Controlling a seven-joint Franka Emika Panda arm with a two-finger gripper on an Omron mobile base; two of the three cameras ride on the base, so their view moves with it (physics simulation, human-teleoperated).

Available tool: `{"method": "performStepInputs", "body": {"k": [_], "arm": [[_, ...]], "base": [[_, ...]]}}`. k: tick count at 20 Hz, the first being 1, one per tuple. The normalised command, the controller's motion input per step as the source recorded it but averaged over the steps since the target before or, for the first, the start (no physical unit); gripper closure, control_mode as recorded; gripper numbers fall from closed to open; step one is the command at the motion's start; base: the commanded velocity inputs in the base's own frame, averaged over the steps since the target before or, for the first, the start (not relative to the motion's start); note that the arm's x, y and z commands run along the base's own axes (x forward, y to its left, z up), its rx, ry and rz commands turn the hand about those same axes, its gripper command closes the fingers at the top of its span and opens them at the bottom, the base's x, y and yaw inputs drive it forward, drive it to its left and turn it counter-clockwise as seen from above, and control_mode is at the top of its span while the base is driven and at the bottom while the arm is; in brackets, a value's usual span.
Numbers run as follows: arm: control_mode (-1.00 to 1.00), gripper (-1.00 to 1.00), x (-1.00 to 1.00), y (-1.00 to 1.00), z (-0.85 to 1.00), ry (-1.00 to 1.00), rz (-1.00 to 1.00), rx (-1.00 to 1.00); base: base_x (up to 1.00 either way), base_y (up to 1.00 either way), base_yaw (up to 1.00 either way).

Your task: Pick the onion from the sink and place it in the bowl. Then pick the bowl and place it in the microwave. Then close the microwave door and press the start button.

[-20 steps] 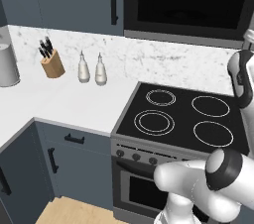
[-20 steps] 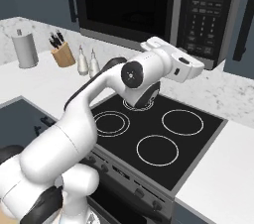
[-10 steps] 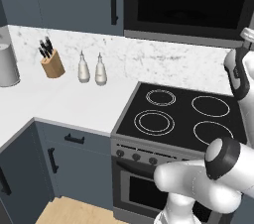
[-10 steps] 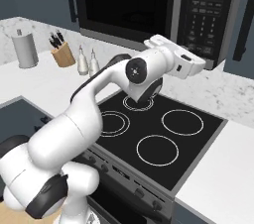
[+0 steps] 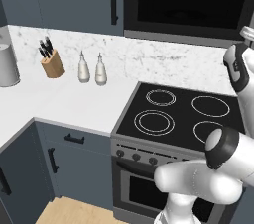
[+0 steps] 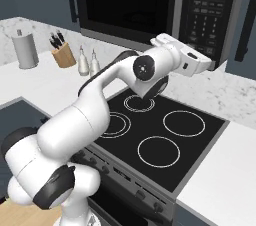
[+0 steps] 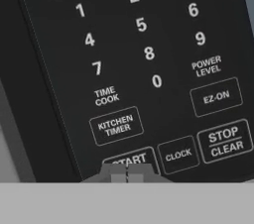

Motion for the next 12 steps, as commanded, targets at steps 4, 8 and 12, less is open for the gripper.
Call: {"method": "performStepInputs", "body": {"k": [4, 8, 12], "arm": [[-1.0, 1.0, 0.31, -0.17, -0.1, 0.02, 0.0, 0.0], [-1.0, 1.0, 0.88, -0.16, -0.44, 0.12, 0.05, 0.01], [-1.0, 1.0, 0.26, -0.01, -0.16, 0.04, 0.03, 0.0]], "base": [[0.0, 0.0, 0.0], [0.0, 0.0, 0.0], [0.0, 0.0, 0.0]]}}
